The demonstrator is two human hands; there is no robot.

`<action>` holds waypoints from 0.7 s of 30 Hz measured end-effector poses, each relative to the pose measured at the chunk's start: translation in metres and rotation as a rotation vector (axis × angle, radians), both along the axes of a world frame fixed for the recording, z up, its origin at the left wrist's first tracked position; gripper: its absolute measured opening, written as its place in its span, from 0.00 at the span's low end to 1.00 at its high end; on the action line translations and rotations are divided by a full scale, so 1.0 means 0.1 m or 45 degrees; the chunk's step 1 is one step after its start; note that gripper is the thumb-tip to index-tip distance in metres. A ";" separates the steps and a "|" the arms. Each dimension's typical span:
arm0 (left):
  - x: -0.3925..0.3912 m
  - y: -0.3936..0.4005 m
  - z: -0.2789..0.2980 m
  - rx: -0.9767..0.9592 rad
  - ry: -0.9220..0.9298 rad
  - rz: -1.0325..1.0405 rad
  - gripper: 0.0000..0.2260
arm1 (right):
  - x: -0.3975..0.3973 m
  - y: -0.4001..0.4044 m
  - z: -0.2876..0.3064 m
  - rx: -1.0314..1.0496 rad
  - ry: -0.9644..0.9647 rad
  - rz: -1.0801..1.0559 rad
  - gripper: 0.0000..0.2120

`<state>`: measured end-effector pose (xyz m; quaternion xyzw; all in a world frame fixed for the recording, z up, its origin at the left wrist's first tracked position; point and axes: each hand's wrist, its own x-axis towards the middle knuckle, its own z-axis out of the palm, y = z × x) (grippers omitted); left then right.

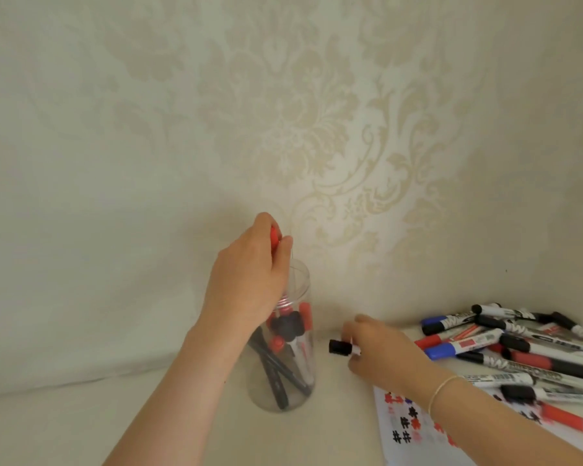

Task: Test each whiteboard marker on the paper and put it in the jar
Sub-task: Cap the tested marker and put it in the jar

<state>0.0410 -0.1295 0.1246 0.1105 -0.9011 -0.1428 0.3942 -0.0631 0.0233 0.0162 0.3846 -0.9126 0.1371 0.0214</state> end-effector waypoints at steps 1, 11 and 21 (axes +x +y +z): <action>-0.02 -0.02 0.00 0.026 -0.131 0.014 0.08 | -0.03 0.00 0.02 -0.209 -0.026 -0.003 0.09; -0.13 0.01 0.21 -0.019 -0.669 0.051 0.17 | 0.04 0.02 0.24 -0.766 -0.283 0.103 0.12; -0.18 0.70 -0.46 -0.639 -0.686 -0.093 0.19 | 0.10 0.16 0.38 -0.492 0.015 0.128 0.17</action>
